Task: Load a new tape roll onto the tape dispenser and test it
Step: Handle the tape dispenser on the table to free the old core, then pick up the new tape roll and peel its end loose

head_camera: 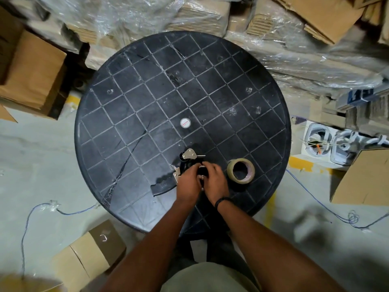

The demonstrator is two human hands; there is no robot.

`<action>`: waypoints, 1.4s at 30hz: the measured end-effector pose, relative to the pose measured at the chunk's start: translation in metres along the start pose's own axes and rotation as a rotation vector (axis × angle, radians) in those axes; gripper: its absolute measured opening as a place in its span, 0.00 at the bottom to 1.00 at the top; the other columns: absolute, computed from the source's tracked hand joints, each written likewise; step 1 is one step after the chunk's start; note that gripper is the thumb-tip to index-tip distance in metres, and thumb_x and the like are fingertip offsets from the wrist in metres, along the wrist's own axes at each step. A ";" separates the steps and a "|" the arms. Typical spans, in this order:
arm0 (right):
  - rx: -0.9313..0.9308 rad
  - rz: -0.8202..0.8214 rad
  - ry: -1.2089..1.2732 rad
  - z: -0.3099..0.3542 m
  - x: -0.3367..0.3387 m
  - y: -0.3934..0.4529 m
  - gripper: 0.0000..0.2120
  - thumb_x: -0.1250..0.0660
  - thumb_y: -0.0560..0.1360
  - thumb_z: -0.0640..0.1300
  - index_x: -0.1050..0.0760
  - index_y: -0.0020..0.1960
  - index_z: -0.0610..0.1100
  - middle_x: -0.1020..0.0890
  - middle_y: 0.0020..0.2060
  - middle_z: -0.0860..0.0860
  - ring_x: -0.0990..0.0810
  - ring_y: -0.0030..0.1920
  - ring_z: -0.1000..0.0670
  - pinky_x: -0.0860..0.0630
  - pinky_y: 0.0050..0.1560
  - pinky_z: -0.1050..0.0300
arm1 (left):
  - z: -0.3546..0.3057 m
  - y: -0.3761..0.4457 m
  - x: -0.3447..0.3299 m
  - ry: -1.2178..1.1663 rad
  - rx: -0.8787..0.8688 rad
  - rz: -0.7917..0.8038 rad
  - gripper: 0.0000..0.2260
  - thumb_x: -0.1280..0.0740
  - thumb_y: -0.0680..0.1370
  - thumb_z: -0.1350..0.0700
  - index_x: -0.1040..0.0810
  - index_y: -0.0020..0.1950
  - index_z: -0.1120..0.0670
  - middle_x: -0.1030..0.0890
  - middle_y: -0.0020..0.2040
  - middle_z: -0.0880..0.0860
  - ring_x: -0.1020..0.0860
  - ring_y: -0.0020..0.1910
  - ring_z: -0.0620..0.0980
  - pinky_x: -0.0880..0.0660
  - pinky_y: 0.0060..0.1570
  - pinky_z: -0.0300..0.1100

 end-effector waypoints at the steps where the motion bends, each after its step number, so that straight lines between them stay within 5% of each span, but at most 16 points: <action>1: -0.050 0.024 0.010 0.001 0.002 0.001 0.23 0.33 0.77 0.39 0.29 0.71 0.49 0.23 0.64 0.43 0.22 0.62 0.41 0.23 0.62 0.47 | -0.001 0.000 -0.001 -0.001 0.024 0.018 0.15 0.34 0.76 0.64 0.21 0.60 0.53 0.16 0.54 0.53 0.19 0.52 0.52 0.36 0.44 0.33; 4: -0.112 0.057 -0.001 0.006 0.002 0.008 0.19 0.32 0.76 0.40 0.26 0.66 0.48 0.19 0.56 0.40 0.19 0.56 0.38 0.21 0.54 0.47 | 0.002 0.008 -0.005 0.079 0.075 0.056 0.14 0.34 0.75 0.64 0.24 0.59 0.52 0.15 0.51 0.55 0.18 0.49 0.55 0.33 0.42 0.40; 8: -0.093 0.032 -0.076 0.001 -0.002 0.012 0.18 0.30 0.73 0.40 0.25 0.61 0.51 0.19 0.53 0.41 0.20 0.55 0.38 0.21 0.55 0.46 | 0.008 0.018 -0.007 0.206 0.086 0.046 0.09 0.34 0.73 0.62 0.25 0.52 0.55 0.16 0.45 0.57 0.18 0.46 0.60 0.28 0.39 0.49; 18: 0.114 -0.134 -0.153 0.029 0.022 -0.008 0.17 0.34 0.73 0.40 0.27 0.61 0.51 0.27 0.55 0.47 0.26 0.55 0.44 0.24 0.48 0.50 | -0.005 0.014 0.014 0.212 0.062 -0.069 0.06 0.34 0.74 0.60 0.22 0.50 0.54 0.18 0.48 0.56 0.19 0.46 0.60 0.27 0.40 0.49; 24: 0.364 -0.083 0.184 0.063 0.083 -0.035 0.30 0.33 0.73 0.45 0.33 0.75 0.49 0.30 0.65 0.50 0.26 0.63 0.51 0.27 0.65 0.57 | -0.048 0.001 0.068 -0.268 0.047 -0.249 0.20 0.35 0.69 0.70 0.14 0.54 0.52 0.15 0.49 0.44 0.19 0.48 0.43 0.30 0.49 0.24; 27: 0.527 -0.129 0.261 0.088 0.120 -0.059 0.29 0.35 0.78 0.50 0.35 0.77 0.47 0.28 0.68 0.50 0.26 0.67 0.54 0.28 0.66 0.59 | -0.077 -0.005 0.092 -0.735 0.121 -0.160 0.17 0.35 0.72 0.73 0.14 0.53 0.57 0.13 0.46 0.49 0.17 0.45 0.47 0.20 0.47 0.39; 30: 0.696 -0.214 0.297 0.114 0.151 -0.080 0.25 0.35 0.79 0.45 0.31 0.76 0.44 0.26 0.70 0.48 0.26 0.70 0.52 0.27 0.69 0.51 | -0.109 -0.020 0.110 -1.113 0.253 -0.037 0.06 0.29 0.77 0.64 0.17 0.52 0.64 0.18 0.42 0.58 0.21 0.42 0.55 0.23 0.39 0.42; 34: 0.905 -0.327 0.200 0.144 0.174 -0.097 0.19 0.33 0.80 0.40 0.25 0.71 0.45 0.21 0.67 0.48 0.24 0.69 0.49 0.26 0.67 0.44 | -0.134 -0.037 0.130 -1.435 0.304 0.187 0.19 0.24 0.71 0.53 0.20 0.59 0.59 0.22 0.51 0.61 0.23 0.51 0.58 0.26 0.52 0.50; 38: 0.942 -0.404 0.203 0.161 0.196 -0.108 0.20 0.29 0.77 0.39 0.27 0.68 0.48 0.20 0.61 0.48 0.26 0.69 0.49 0.28 0.71 0.52 | -0.141 -0.054 0.157 -1.786 0.263 0.313 0.14 0.39 0.79 0.58 0.18 0.59 0.60 0.17 0.52 0.59 0.18 0.48 0.52 0.22 0.50 0.42; 42: 0.895 -0.392 0.313 0.165 0.217 -0.110 0.19 0.27 0.75 0.36 0.22 0.64 0.45 0.24 0.61 0.49 0.22 0.64 0.52 0.25 0.65 0.61 | -0.158 -0.068 0.184 -1.756 0.087 0.370 0.27 0.37 0.81 0.43 0.28 0.72 0.60 0.20 0.62 0.62 0.21 0.55 0.54 0.22 0.56 0.48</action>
Point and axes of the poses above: each hand's wrist, its own y-axis towards the middle knuckle, its own x-axis out of the back of the hand, z = x × y, the point moved 2 cm from there along y, towards the middle knuckle
